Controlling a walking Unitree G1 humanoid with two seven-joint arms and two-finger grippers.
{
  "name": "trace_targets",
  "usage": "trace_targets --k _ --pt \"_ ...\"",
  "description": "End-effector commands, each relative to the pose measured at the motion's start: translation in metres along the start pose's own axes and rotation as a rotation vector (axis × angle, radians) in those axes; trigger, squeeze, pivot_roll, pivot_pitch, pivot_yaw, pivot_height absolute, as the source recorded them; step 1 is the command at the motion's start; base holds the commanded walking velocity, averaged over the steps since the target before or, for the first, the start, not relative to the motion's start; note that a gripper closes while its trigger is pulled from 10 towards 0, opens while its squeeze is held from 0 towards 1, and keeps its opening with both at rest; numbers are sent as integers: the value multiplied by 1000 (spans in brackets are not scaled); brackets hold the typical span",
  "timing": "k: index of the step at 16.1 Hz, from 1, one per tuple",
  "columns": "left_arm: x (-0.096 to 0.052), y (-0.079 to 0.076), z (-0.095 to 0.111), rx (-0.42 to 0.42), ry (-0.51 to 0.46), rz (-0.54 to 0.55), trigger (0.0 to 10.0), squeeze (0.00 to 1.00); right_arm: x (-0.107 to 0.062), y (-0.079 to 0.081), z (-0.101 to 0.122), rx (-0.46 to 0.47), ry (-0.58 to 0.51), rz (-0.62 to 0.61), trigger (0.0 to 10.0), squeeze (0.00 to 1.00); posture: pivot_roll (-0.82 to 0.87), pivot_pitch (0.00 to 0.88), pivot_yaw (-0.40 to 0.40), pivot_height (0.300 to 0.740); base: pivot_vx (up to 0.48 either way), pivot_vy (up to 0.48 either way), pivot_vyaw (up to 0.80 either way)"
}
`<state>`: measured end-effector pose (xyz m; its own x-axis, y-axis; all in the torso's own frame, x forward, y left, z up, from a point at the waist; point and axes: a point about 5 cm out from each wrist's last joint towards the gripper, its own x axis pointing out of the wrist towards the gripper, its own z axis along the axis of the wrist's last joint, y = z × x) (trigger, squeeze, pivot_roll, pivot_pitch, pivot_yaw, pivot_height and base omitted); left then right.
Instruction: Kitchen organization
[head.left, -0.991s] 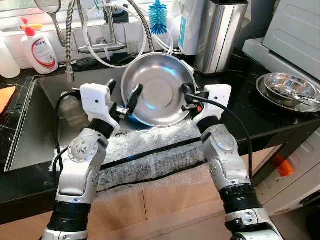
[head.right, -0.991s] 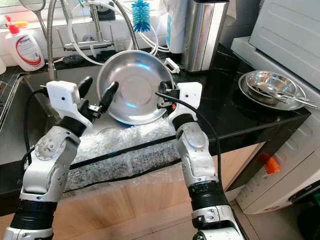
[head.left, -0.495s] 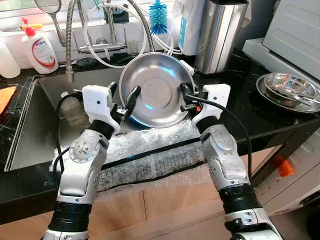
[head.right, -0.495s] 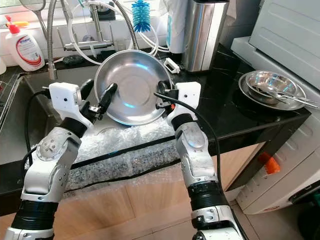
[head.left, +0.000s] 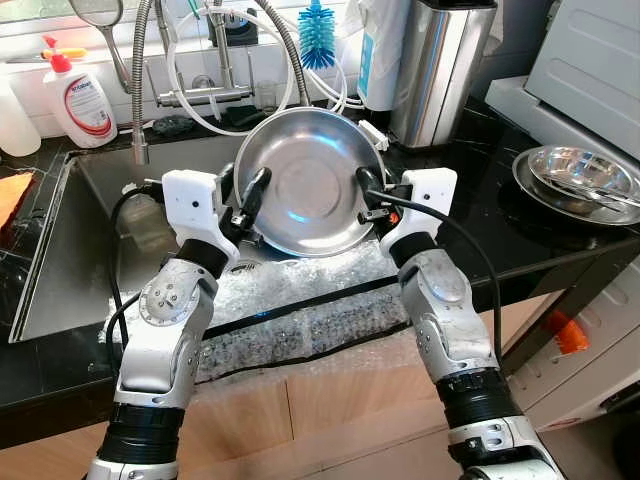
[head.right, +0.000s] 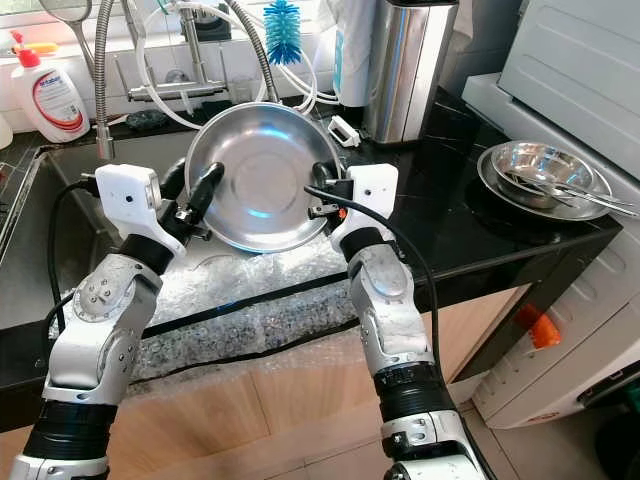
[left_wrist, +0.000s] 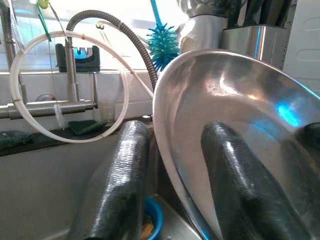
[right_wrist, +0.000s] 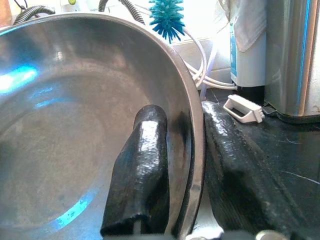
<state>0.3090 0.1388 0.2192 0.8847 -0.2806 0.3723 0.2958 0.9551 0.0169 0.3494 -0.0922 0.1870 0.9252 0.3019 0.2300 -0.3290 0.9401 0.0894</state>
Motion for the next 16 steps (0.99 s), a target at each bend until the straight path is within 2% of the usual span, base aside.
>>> trace_targets --k 1,11,12,13,14,16 --pt "1 3 1 23 -2 12 0 0 0 1 4 -4 -22 3 10000 0 13 0 -10 740 0 0 0" --pt "2 6 1 35 5 21 0 0 2 3 7 -22 -39 22 10000 0 15 0 -11 740 0 0 0" --pt "2 6 1 33 3 23 0 0 3 4 8 -27 -43 30 10000 31 16 0 -12 740 0 0 0" --pt "2 7 1 34 2 25 0 0 3 5 8 -28 -45 34 10000 918 17 0 -12 740 0 0 0" --pt "3 8 2 27 -5 37 0 0 3 5 8 -30 -47 37 10000 1000 16 0 -12 740 0 0 0" --pt "3 11 6 2 -27 70 0 0 4 6 9 -30 -49 40 10000 1000 18 0 -14 740 0 0 0"
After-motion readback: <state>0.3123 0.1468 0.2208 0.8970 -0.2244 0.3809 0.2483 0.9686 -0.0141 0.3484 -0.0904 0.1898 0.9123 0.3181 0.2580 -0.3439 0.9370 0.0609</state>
